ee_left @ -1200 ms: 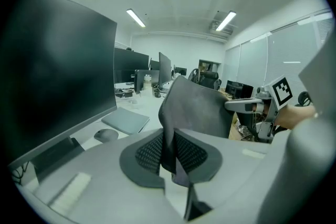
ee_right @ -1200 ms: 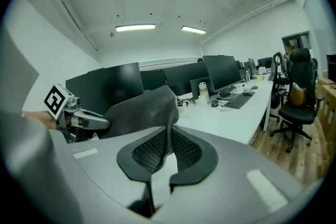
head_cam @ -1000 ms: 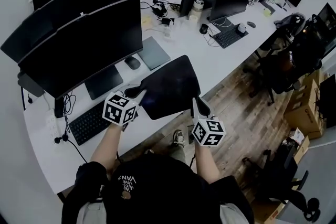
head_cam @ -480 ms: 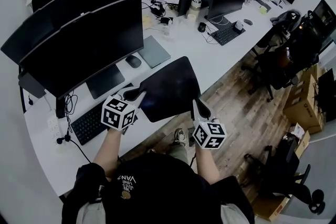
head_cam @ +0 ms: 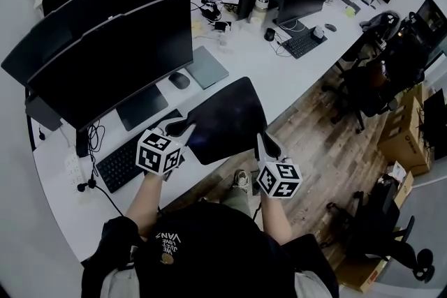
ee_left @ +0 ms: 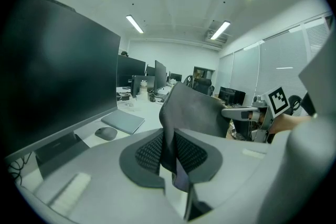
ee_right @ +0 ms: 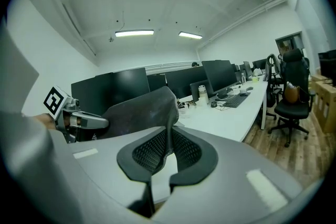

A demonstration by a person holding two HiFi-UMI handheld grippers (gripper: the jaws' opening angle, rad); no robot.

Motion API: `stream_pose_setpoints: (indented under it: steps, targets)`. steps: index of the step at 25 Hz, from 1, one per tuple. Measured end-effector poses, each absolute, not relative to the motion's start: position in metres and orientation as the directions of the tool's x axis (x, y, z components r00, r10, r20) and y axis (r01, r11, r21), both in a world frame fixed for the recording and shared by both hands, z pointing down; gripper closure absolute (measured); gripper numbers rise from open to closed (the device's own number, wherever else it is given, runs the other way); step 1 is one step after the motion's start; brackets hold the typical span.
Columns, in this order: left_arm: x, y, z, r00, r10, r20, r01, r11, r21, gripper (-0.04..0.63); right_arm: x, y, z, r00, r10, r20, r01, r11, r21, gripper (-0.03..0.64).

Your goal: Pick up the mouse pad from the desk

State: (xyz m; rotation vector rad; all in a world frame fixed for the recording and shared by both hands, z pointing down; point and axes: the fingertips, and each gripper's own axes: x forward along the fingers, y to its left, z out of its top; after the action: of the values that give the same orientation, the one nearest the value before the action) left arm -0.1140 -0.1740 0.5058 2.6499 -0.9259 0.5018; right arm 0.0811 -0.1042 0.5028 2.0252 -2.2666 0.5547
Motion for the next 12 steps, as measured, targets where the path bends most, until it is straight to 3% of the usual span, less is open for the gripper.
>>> stream_pose_setpoints:
  steps: [12]
  targets:
    - [-0.1163,-0.1757,0.5115,0.741,-0.528,0.415,-0.635,-0.753,0.175,0.549,0.0787,-0.1059,0.5081,-0.127,-0.951,0.282,-0.97,0.06,-0.234,0.581]
